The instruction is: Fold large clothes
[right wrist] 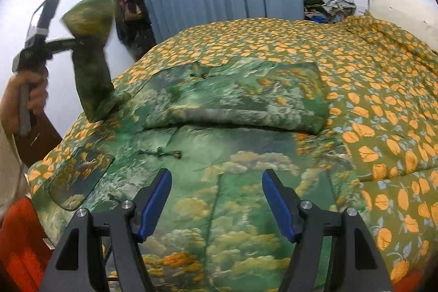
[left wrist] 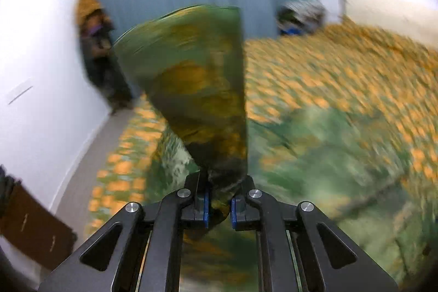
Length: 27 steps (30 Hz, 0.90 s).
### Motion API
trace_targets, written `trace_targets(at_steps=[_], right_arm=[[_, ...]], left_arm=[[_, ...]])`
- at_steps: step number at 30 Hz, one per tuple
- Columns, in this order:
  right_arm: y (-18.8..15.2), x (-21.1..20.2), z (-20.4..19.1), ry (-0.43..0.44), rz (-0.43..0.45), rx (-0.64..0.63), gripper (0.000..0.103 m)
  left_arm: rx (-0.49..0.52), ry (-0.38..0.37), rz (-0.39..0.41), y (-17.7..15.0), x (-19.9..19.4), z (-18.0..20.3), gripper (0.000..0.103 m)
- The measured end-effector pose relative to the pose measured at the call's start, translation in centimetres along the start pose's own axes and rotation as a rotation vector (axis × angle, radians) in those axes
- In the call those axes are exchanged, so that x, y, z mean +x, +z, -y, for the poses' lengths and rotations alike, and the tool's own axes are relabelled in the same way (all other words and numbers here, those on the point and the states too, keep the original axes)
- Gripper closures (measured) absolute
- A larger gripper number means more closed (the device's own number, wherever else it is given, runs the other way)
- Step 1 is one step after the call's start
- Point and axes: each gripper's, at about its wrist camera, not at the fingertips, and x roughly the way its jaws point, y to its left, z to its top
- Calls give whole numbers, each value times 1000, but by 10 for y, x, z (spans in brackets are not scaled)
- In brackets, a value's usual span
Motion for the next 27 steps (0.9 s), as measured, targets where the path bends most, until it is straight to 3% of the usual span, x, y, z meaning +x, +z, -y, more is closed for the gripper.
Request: trace_targets(at_steps=[1, 3, 4, 5, 8, 11, 14, 17, 20, 22, 24, 25, 27], right_arm=[[0, 0, 4, -7, 0, 7, 33], [-1, 3, 14, -15, -11, 29, 33], [-1, 3, 17, -18, -16, 39, 33], [0, 4, 22, -21, -23, 57, 33], [8, 5, 31, -3, -29, 95, 33], [32, 16, 28, 73, -30, 106, 33], [69, 53, 18, 230, -75, 153, 33], [100, 103, 1, 296, -113, 176, 33], [111, 163, -17, 305, -223, 178, 33], [107, 195, -22, 252, -305, 201, 33], [102, 214, -26, 271, -366, 213, 81], [107, 211, -27, 263, -350, 212, 89], [125, 193, -27, 257, -247, 197, 89]], left_arm=[[22, -39, -38, -11, 10, 22, 86], [41, -113, -115, -32, 26, 54, 62], [44, -170, -159, -46, 32, 67, 40], [58, -224, -204, -63, 37, 78, 35], [132, -250, -241, -95, 18, 86, 34], [129, -258, -249, -105, -11, 77, 30], [39, -262, -252, -107, -29, 50, 24], [-77, -245, -232, -111, -39, 22, 20], [-193, -227, -233, -120, -41, -6, 19], [-224, -208, -248, -130, -38, -16, 19], [-235, -183, -265, -137, -35, -27, 19], [-242, -172, -270, -140, -34, -33, 19], [-265, -162, -271, -144, -33, -44, 19]])
